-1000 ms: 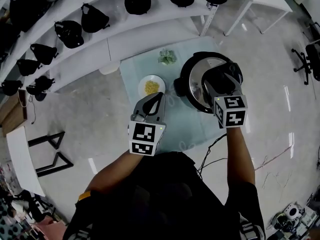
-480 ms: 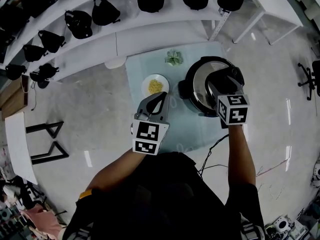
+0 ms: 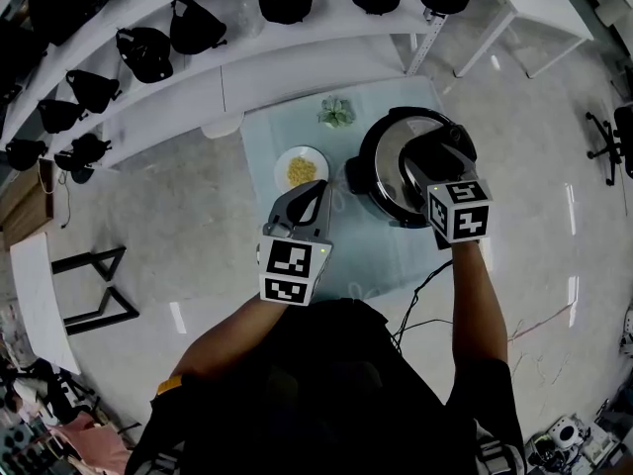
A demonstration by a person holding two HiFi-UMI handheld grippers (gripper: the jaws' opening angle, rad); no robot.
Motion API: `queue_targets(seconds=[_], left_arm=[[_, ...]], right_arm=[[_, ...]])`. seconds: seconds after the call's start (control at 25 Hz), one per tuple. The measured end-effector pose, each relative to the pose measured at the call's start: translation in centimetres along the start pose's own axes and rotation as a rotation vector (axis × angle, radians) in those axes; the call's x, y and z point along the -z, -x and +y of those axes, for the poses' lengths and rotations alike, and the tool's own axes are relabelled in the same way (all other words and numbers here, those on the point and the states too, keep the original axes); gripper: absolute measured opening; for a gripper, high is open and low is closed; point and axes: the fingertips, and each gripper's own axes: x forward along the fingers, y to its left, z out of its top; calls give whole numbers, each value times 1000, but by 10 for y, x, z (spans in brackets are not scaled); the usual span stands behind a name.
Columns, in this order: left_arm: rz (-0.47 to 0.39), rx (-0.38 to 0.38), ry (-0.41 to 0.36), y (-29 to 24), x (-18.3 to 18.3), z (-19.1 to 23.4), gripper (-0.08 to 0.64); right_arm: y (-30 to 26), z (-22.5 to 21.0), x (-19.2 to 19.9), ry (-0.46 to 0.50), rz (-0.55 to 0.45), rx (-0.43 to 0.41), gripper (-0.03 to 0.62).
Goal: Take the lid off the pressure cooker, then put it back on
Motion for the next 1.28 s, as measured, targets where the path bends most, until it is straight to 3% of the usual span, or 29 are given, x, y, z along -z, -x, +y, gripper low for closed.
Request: queue_targets(seconds=[0.36, 0.76, 1.28], left_arm=[[4, 42, -11, -7, 0, -8, 8], [24, 77, -6, -10, 6, -12, 8], [9, 100, 4, -6, 5, -16, 8]], right_arm=[[-3, -12, 4, -152, -5, 105, 288], [-14, -14, 5, -146, 34, 172, 288], [-16, -19, 9, -274, 33, 273, 295]])
